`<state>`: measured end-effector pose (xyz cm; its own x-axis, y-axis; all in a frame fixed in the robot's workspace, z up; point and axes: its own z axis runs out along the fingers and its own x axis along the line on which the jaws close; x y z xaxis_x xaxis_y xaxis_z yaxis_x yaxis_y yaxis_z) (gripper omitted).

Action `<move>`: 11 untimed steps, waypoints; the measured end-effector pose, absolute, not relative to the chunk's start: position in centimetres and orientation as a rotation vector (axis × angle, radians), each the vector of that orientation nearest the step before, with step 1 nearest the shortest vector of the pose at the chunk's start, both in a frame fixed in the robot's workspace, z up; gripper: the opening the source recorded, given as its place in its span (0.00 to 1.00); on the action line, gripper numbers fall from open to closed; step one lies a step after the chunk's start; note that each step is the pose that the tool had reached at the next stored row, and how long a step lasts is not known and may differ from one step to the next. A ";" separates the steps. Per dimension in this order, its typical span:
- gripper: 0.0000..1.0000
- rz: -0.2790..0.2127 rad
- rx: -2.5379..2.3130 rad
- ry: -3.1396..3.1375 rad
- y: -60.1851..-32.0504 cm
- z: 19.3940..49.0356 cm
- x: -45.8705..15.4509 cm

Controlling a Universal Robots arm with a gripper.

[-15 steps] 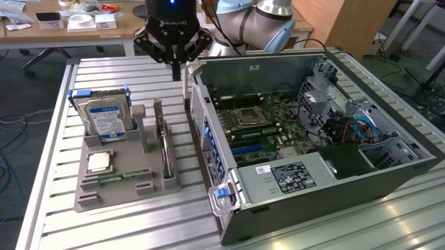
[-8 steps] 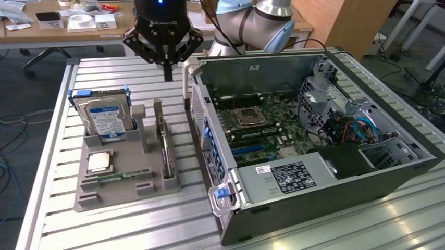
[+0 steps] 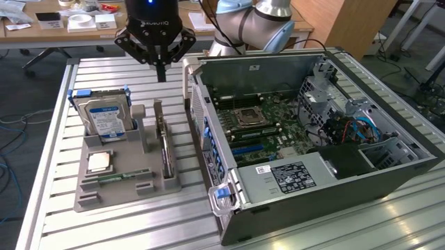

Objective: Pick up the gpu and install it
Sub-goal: 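Reach for the gpu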

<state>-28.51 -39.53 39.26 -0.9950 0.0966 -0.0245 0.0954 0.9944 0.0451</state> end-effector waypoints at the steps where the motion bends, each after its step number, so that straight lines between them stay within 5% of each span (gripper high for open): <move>1: 0.11 0.068 0.151 3.111 -39.5 39.3 -28.7; 11: 0.11 0.068 0.153 3.110 -39.5 39.3 -29.3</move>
